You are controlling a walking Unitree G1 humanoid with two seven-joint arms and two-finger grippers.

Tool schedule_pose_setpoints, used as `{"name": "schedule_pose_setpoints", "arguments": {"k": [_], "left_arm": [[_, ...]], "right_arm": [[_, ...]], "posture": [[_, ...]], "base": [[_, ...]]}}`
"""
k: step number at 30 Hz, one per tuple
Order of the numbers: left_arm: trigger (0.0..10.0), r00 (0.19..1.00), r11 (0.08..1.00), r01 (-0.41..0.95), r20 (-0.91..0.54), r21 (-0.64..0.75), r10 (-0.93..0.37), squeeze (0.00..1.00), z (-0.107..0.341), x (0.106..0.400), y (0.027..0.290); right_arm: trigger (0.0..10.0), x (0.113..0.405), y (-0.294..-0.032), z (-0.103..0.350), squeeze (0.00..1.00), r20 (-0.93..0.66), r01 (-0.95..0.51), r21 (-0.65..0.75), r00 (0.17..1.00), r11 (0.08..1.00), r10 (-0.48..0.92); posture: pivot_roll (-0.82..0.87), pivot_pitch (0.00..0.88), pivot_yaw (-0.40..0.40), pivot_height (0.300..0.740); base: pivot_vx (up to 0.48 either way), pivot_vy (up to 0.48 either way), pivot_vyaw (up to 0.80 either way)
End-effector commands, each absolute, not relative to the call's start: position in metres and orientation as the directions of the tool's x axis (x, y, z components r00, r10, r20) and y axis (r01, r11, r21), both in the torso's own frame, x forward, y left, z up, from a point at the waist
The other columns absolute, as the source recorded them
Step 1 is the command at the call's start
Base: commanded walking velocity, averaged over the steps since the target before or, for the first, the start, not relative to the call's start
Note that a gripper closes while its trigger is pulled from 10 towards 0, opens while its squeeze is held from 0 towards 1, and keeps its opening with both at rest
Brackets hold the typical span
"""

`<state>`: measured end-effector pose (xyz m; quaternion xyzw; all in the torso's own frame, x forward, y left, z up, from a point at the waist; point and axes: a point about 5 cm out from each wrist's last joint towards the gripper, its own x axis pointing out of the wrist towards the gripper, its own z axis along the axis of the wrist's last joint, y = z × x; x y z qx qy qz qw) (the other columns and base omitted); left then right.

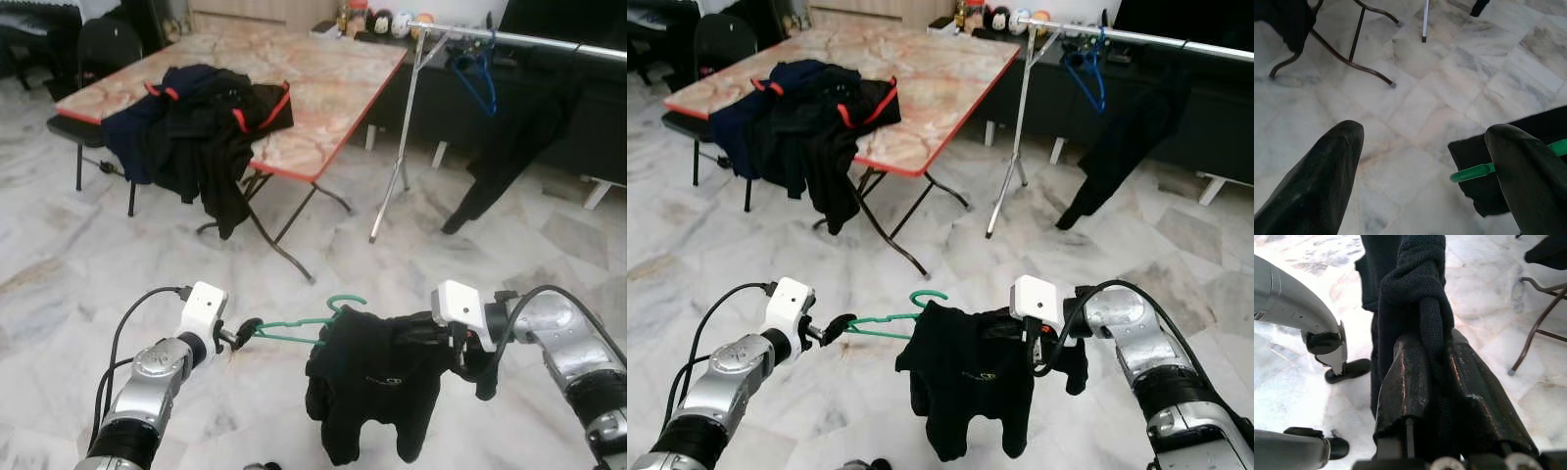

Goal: Hang hanger

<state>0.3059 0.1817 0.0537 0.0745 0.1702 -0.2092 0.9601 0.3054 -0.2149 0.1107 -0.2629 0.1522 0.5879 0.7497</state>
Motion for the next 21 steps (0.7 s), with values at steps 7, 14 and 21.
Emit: {"name": "schedule_pose_setpoints", "arguments": {"k": [7, 14, 21], "left_arm": [[10.0, 0.852, 0.898, 0.436, -0.348, 0.061, -0.390, 0.00, 0.0534, 0.3056, 0.1777], [10.0, 0.858, 0.902, 0.430, -0.330, 0.041, -0.394, 0.00, 0.0560, 0.3064, 0.1773], [10.0, 0.859, 0.904, 0.424, -0.340, 0.051, -0.383, 0.00, 0.0567, 0.3071, 0.1780]], "right_arm": [[10.0, 0.3098, -0.2099, 0.1182, 0.00, -0.503, -0.954, -0.242, 0.277, 0.174, 0.819], [10.0, 0.3098, -0.2090, 0.1177, 0.00, -0.501, -0.954, -0.243, 0.279, 0.175, 0.819], [10.0, 0.3138, -0.2062, 0.1209, 0.00, -0.467, -0.944, -0.256, 0.310, 0.209, 0.828]], "posture": [[-0.15, 0.000, 0.020, 0.740], [-0.15, 0.000, 0.020, 0.740], [-0.15, 0.000, 0.019, 0.740]], "base": [[-0.215, 0.000, 0.00], [0.000, 0.000, 0.00], [0.000, 0.000, 0.00]]}}
